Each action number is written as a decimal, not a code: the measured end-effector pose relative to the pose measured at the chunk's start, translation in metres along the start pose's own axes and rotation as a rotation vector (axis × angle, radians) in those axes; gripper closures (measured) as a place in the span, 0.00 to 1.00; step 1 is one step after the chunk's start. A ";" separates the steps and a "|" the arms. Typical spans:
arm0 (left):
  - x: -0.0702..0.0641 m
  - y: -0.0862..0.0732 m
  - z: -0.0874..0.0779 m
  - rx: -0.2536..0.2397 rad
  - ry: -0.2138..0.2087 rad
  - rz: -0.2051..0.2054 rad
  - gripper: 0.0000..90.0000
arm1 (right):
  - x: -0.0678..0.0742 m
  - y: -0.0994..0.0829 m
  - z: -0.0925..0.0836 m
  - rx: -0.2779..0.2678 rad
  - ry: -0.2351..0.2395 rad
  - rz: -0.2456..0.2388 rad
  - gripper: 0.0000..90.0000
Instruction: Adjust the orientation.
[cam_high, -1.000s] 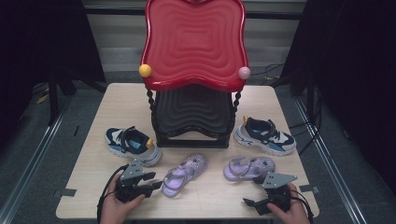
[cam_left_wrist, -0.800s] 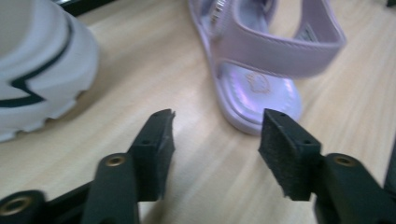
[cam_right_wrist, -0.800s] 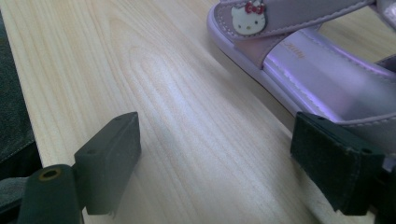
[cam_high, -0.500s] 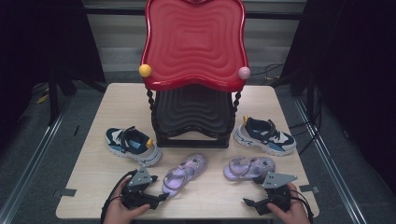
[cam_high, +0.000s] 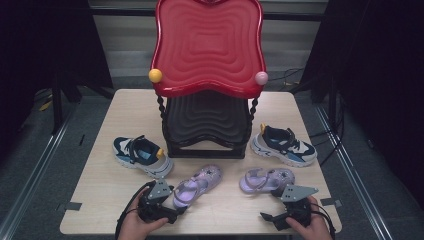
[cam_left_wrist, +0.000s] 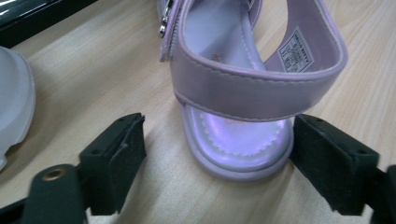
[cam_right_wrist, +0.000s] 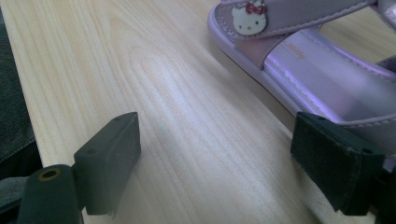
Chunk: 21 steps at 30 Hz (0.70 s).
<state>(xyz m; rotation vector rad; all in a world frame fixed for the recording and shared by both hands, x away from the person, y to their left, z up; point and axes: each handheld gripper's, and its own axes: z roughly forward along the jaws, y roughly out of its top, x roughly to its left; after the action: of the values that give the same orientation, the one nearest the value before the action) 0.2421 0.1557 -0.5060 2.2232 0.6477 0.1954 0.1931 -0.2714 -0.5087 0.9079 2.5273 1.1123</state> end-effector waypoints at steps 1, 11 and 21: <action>0.002 0.000 -0.001 -0.003 0.001 0.001 0.24 | 0.000 0.000 0.000 0.000 0.000 0.000 0.17; 0.006 0.004 0.004 0.008 0.019 0.014 0.22 | 0.000 0.000 0.000 0.000 0.000 0.000 0.17; 0.010 0.004 0.005 0.009 0.049 0.012 0.26 | 0.000 0.000 0.000 0.000 0.000 -0.001 0.17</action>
<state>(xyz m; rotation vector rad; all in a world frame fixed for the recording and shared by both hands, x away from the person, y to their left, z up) 0.2542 0.1555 -0.5065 2.2373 0.6628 0.2542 0.1932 -0.2714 -0.5087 0.9068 2.5273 1.1126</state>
